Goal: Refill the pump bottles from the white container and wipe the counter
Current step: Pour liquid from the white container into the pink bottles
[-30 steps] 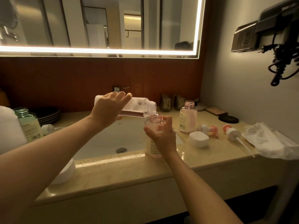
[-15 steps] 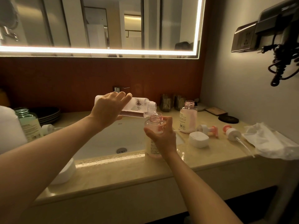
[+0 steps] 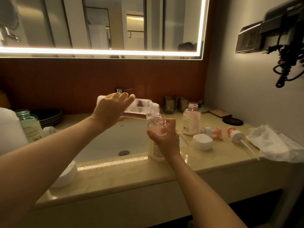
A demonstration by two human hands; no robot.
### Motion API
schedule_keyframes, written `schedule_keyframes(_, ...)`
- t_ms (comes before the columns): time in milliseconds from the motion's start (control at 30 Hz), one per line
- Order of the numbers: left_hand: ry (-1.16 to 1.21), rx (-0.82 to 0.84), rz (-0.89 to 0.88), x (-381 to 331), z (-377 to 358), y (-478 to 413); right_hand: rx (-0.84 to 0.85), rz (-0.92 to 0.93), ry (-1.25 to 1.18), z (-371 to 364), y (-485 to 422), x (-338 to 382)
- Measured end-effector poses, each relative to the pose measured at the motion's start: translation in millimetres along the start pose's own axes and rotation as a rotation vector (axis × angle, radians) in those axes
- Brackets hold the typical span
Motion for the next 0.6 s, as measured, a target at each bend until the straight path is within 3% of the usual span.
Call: schedule_keyframes(600, 0.045, 0.045, 0.035, 2.0, -5.0, 1.2, 0.006, -0.011, 0.005, 0.2, 0.2, -2.0)
Point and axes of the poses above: each hand's wrist, its own y-axis away from the middle knuckle, its own z-axis out of the back of the hand, x = y × z, the point moved 2 cm from there along -y, towards the middle knuckle, and after that the axes turned 13 degrees about -z, right-handed, at the moved point
